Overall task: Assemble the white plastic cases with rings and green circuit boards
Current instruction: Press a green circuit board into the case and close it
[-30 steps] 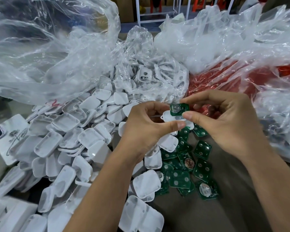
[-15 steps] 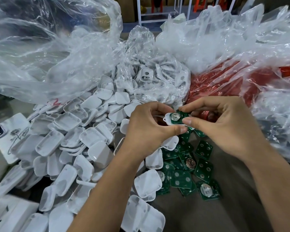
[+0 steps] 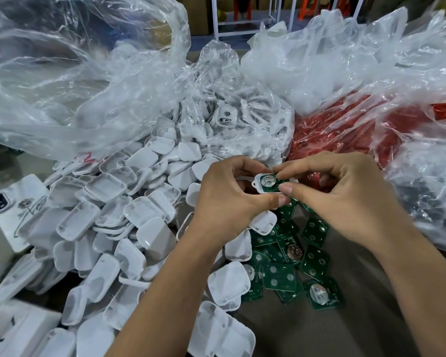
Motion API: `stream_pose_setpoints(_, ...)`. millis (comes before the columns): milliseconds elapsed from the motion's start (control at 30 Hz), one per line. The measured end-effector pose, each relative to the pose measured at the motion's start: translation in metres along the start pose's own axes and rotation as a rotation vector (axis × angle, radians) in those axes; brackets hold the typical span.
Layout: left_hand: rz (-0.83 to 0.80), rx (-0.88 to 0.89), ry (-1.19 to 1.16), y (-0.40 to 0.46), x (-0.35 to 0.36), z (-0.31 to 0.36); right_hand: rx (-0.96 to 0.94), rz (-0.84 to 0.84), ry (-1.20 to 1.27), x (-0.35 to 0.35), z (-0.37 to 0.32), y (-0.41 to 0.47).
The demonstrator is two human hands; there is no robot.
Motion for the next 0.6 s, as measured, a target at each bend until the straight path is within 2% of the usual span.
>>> stream_pose_setpoints(600, -0.08, 0.08, -0.233, -0.002, 0.001, 0.004, -0.094, 0.076, -0.138, -0.005, -0.016, -0.003)
Point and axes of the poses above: each hand's wrist, its own y-axis towards the middle knuckle, its own x-axis out of the palm, z = x × y, the point moved 5 cm from there along y, towards the middle knuckle, and after that the axes turned 10 degrees about -z, right-handed, at the moved point
